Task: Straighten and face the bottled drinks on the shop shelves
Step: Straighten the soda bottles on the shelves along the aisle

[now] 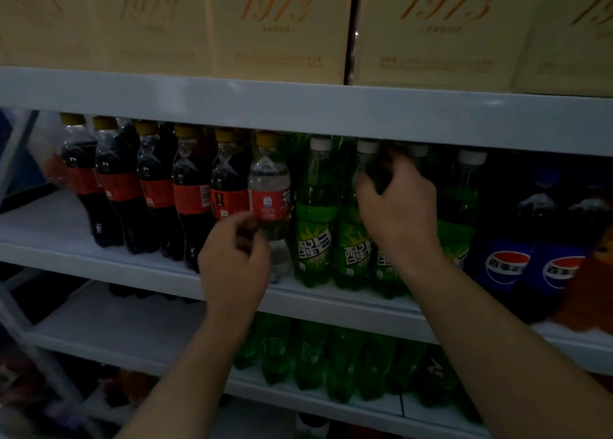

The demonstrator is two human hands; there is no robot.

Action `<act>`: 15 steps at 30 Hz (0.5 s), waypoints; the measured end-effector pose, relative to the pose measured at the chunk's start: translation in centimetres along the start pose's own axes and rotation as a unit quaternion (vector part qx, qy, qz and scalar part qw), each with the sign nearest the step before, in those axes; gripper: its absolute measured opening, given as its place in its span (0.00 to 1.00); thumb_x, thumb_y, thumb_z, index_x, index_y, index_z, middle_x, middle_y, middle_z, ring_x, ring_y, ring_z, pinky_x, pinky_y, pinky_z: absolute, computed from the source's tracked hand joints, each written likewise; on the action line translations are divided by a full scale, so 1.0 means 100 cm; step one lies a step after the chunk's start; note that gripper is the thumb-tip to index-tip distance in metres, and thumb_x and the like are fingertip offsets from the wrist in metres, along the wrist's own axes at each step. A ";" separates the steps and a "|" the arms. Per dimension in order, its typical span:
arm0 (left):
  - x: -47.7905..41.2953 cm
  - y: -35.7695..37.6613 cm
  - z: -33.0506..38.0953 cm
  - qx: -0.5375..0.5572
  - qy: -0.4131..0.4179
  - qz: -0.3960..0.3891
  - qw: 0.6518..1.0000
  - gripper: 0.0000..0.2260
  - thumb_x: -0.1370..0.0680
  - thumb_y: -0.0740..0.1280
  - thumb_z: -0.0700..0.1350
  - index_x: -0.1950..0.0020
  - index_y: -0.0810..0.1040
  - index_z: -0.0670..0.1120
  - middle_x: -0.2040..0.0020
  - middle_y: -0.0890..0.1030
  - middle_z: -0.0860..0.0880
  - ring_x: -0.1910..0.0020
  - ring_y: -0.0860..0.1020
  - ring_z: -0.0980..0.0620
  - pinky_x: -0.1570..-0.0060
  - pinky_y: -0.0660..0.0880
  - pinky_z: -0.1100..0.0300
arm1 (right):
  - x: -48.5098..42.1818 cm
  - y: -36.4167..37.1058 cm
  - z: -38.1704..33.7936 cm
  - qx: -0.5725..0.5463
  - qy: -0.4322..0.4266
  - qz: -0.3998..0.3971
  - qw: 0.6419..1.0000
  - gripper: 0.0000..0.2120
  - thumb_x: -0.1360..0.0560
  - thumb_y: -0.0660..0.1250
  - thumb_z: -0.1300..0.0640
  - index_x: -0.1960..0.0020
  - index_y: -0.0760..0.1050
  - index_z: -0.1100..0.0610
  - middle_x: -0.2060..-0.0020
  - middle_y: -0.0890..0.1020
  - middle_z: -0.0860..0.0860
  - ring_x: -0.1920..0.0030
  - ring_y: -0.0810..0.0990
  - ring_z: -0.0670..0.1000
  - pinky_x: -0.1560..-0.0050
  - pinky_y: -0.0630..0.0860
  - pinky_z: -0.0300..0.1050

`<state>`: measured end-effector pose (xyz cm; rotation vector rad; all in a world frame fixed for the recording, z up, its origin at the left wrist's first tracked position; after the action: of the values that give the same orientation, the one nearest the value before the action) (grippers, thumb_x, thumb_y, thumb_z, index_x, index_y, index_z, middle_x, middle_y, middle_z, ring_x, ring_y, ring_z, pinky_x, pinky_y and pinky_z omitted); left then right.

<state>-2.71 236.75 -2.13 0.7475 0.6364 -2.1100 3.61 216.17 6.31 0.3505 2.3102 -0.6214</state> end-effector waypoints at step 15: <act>0.043 0.027 -0.044 -0.157 -0.086 -0.054 0.982 0.27 0.32 0.75 0.56 0.38 0.74 0.46 0.44 0.76 0.49 0.48 0.76 0.50 0.61 0.69 0.61 | -0.007 0.076 -0.087 0.068 -0.195 -0.191 0.959 0.11 0.20 0.56 0.57 0.41 0.72 0.58 0.51 0.78 0.55 0.52 0.76 0.54 0.52 0.75 0.49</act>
<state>-1.50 235.87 -8.66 0.3584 0.9039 -2.0770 2.32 227.12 9.76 -0.1574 1.9650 -0.9493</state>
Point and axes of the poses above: each hand's wrist, its own x-axis away from the middle knuckle, its own y-axis out of the palm, z = x × y, the point moved 4 cm from there along -x, towards the middle knuckle
